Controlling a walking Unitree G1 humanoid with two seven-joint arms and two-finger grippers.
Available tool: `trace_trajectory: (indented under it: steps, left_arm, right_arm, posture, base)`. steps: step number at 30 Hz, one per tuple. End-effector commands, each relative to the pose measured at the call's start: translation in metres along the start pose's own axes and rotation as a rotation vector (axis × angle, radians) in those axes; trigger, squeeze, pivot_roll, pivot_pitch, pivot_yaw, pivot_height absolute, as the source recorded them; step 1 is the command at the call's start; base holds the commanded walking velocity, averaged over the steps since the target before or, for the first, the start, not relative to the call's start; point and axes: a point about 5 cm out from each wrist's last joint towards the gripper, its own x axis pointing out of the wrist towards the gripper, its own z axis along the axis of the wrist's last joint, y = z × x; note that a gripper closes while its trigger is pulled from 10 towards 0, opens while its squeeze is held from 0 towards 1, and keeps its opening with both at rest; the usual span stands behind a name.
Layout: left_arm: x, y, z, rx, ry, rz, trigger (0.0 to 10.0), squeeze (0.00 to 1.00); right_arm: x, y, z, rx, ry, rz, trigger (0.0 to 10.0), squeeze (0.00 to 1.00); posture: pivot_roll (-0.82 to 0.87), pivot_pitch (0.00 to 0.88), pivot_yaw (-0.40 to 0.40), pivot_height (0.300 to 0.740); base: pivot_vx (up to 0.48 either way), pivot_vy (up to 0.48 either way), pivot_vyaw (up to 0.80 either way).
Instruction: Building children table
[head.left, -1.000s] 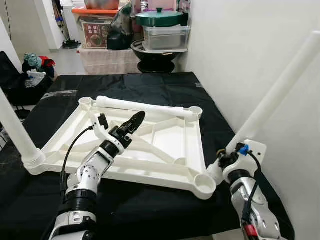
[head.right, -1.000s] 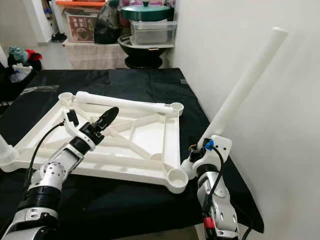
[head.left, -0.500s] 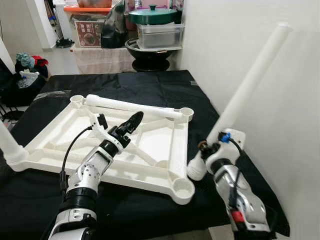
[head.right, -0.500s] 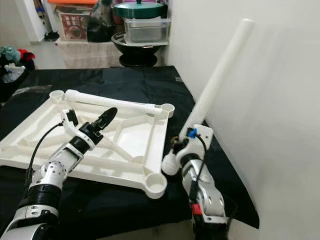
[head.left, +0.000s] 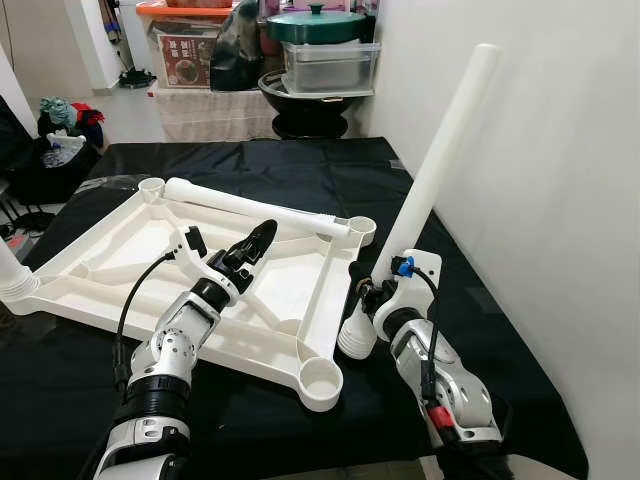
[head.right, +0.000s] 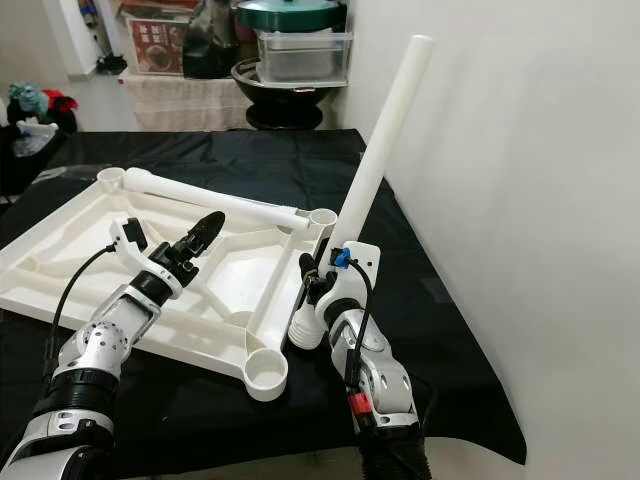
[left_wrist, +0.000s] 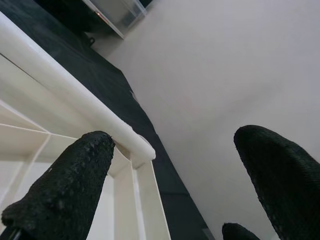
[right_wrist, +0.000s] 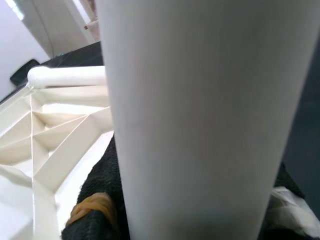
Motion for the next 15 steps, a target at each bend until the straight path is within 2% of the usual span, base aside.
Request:
trace_trajectory:
  steps: [1, 2, 3, 4, 5, 7, 8, 10, 11, 12, 15]
  left_arm:
    - [-0.003, 0.004, 0.000, 0.010, 0.008, 0.010, 10.0, 0.00]
    - [-0.003, 0.002, 0.000, 0.020, 0.021, -0.008, 10.0, 0.00]
    - [-0.003, 0.002, 0.000, 0.020, 0.021, -0.008, 10.0, 0.00]
    - [-0.005, 0.000, -0.001, 0.086, 0.044, -0.026, 10.0, 0.00]
    - [-0.005, 0.000, -0.001, 0.086, 0.044, -0.026, 10.0, 0.00]
    - [-0.010, 0.007, -0.004, 0.233, 0.081, 0.010, 10.0, 0.00]
    - [-0.010, 0.007, -0.004, 0.233, 0.081, 0.010, 10.0, 0.00]
    - [-0.018, 0.012, -0.009, 0.285, 0.115, 0.018, 10.0, 0.00]
    - [-0.026, 0.011, -0.016, 0.342, 0.160, 0.003, 10.0, 0.00]
    - [-0.026, 0.011, -0.016, 0.342, 0.160, 0.003, 10.0, 0.00]
    - [-0.032, 0.010, -0.019, 0.413, 0.185, -0.011, 10.0, 0.00]
  right_arm:
    - [0.000, -0.005, 0.013, -0.031, -0.050, -0.005, 0.0, 0.00]
    - [-0.002, -0.015, 0.024, -0.067, -0.075, -0.016, 0.0, 0.00]
    - [-0.002, -0.015, 0.024, -0.067, -0.075, -0.016, 0.0, 0.00]
    - [-0.008, -0.032, 0.052, -0.113, -0.133, -0.015, 0.0, 0.00]
    - [-0.008, -0.032, 0.052, -0.113, -0.133, -0.015, 0.0, 0.00]
    - [-0.019, -0.042, 0.085, -0.177, -0.199, 0.023, 0.0, 0.00]
    - [-0.019, -0.042, 0.085, -0.177, -0.199, 0.023, 0.0, 0.00]
    - [-0.031, -0.047, 0.110, -0.277, -0.248, 0.080, 0.0, 0.00]
    - [-0.042, -0.042, 0.121, -0.332, -0.269, 0.158, 0.0, 0.00]
    - [-0.042, -0.042, 0.121, -0.332, -0.269, 0.158, 0.0, 0.00]
    - [-0.048, -0.032, 0.120, -0.338, -0.276, 0.224, 0.0, 0.00]
  posture:
    - [0.02, 0.000, -0.047, 0.740]
    - [0.01, 0.000, -0.038, 0.740]
    - [0.01, 0.000, -0.038, 0.740]
    - [0.01, 0.000, -0.031, 0.740]
    - [0.01, 0.000, -0.031, 0.740]
    - [0.00, 0.000, -0.027, 0.740]
    - [0.00, 0.000, -0.027, 0.740]
    - [-0.01, 0.000, -0.018, 0.740]
    - [-0.01, 0.000, -0.016, 0.740]
    - [-0.01, 0.000, -0.016, 0.740]
    - [-0.02, 0.000, -0.013, 0.740]
  base:
    - [0.000, 0.000, 0.00]
    - [0.000, 0.000, 0.00]
    - [0.000, 0.000, 0.00]
    - [0.000, 0.000, 0.00]
    - [0.000, 0.000, 0.00]
    - [0.000, 0.000, 0.00]
    - [0.000, 0.000, 0.00]
    - [0.000, 0.000, 0.00]
    - [0.000, 0.000, 0.00]
    - [0.000, 0.000, 0.00]
    - [0.000, 0.000, 0.00]
